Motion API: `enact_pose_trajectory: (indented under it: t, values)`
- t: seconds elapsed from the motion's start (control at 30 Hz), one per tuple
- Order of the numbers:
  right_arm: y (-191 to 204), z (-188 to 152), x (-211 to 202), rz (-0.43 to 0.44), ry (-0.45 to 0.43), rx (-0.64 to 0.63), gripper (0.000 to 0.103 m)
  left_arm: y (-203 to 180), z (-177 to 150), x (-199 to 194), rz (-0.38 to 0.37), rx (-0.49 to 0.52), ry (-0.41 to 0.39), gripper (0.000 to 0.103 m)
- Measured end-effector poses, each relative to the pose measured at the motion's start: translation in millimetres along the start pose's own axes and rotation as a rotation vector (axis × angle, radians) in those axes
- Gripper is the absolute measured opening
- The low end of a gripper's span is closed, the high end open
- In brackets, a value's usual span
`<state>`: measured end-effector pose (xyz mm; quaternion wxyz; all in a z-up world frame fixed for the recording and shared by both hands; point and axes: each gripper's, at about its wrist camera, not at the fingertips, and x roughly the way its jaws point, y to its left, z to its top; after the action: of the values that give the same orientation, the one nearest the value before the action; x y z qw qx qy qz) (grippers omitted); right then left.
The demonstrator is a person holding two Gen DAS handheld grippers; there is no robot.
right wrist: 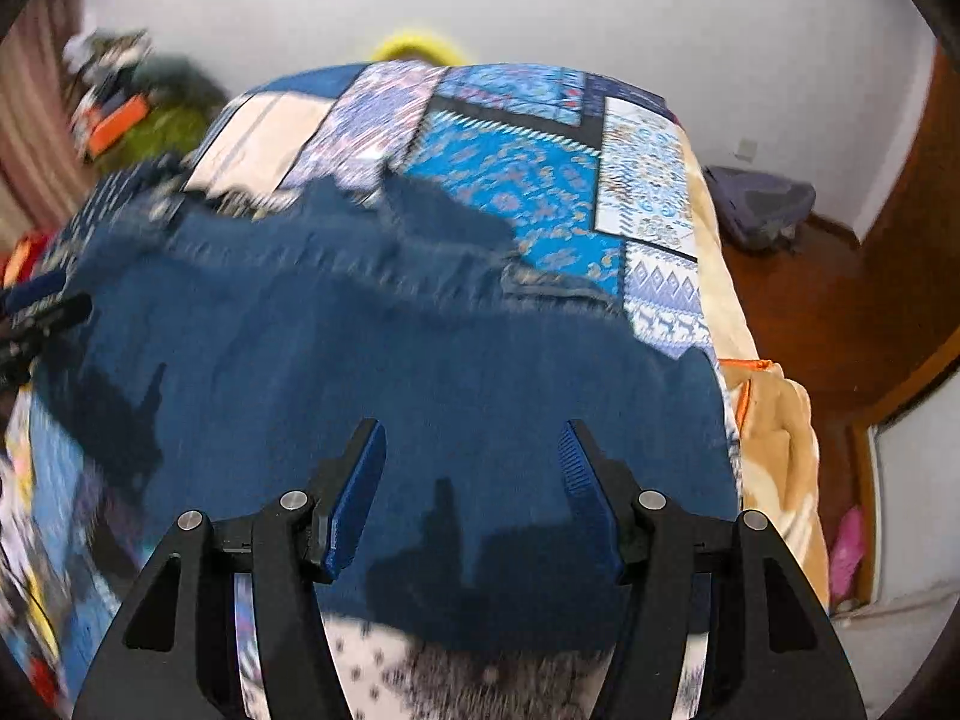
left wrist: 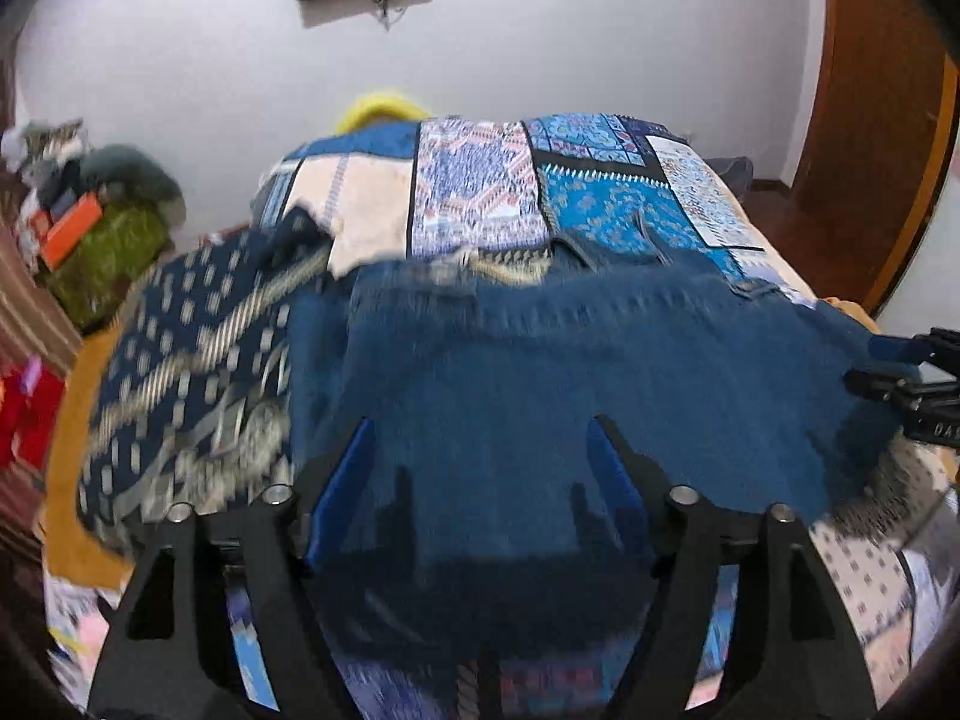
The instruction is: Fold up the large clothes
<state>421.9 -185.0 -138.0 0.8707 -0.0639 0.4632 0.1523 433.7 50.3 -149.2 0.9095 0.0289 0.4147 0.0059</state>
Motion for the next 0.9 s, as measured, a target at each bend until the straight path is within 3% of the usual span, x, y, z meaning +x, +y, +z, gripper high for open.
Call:
enact_pose_trajectory:
  t: [0.1, 0.23, 0.37, 0.47, 0.57, 0.67, 0.8, 0.9]
  values:
    - [15, -15, -9, 0.03, 0.013, -0.045, 0.056, 15, -27, -15, 0.007, -0.071, 0.003, 0.078]
    - [31, -28, -18, 0.073, 0.017, -0.07, 0.056, 44, -65, -20, -0.022, -0.256, 0.041, 0.079]
    - [43, -35, -18, 0.101, 0.024, -0.07, 0.059, 69, -98, -7, -0.103, -0.46, 0.095, 0.079]
    - [47, -37, -14, 0.123, 0.03, -0.057, 0.059, 72, -112, 10, -0.168, -0.539, 0.132, 0.079]
    - [50, -38, -10, 0.144, 0.041, -0.03, 0.059, 70, -117, 33, -0.247, -0.611, 0.164, 0.079]
    - [49, -39, -4, 0.157, 0.053, -0.003, 0.059, 69, -110, 45, -0.314, -0.667, 0.127, 0.079]
    - [47, -40, 4, 0.158, 0.069, 0.022, 0.059, 69, -99, 56, -0.307, -0.721, 0.08, 0.077]
    - [44, -41, 7, 0.165, 0.075, 0.042, 0.059, 69, -96, 66, -0.31, -0.797, 0.077, 0.064]
